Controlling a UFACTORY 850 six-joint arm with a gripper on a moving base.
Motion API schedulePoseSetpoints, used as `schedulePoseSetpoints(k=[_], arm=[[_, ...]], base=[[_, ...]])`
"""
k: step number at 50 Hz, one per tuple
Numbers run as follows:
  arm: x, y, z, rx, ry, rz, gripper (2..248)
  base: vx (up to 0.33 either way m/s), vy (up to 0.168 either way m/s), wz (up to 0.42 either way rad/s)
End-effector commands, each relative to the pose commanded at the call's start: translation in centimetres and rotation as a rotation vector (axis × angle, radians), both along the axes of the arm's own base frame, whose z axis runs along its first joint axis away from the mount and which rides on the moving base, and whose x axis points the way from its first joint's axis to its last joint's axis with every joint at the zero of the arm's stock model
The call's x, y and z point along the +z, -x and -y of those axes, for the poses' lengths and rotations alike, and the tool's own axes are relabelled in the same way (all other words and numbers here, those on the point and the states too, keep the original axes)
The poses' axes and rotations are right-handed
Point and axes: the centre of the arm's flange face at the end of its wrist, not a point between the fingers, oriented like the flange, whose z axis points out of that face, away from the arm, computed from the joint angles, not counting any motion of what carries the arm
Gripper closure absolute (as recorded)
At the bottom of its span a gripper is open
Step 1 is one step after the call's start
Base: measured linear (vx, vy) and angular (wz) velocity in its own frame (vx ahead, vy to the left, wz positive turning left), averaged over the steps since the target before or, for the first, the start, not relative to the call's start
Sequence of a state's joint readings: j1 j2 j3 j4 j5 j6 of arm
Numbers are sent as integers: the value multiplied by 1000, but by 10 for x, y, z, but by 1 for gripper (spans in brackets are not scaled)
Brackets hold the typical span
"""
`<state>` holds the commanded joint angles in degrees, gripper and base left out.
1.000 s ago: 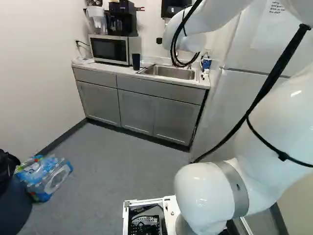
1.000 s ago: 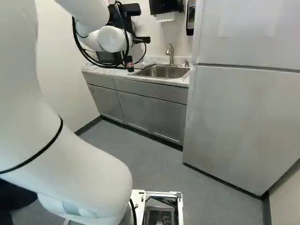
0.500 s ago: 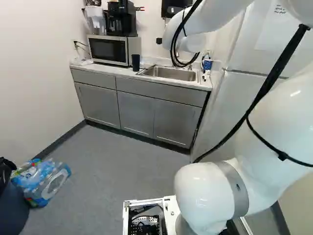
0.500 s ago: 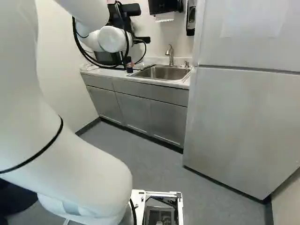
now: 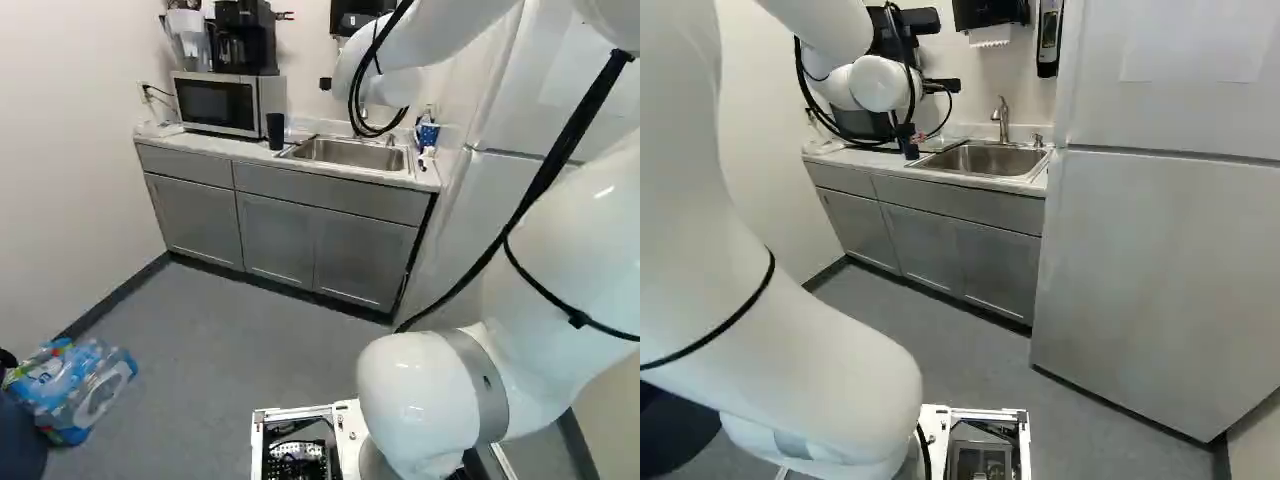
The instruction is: Rinse the cup and place it in the tray
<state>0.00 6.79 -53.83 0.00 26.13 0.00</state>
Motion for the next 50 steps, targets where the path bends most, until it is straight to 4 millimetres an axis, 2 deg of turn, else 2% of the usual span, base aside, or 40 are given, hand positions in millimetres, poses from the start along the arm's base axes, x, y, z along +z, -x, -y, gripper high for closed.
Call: schedulePoseSetpoints(k=[50], arm=[[0,0,0,0,0,0,3]], base=[[159,4,-12]])
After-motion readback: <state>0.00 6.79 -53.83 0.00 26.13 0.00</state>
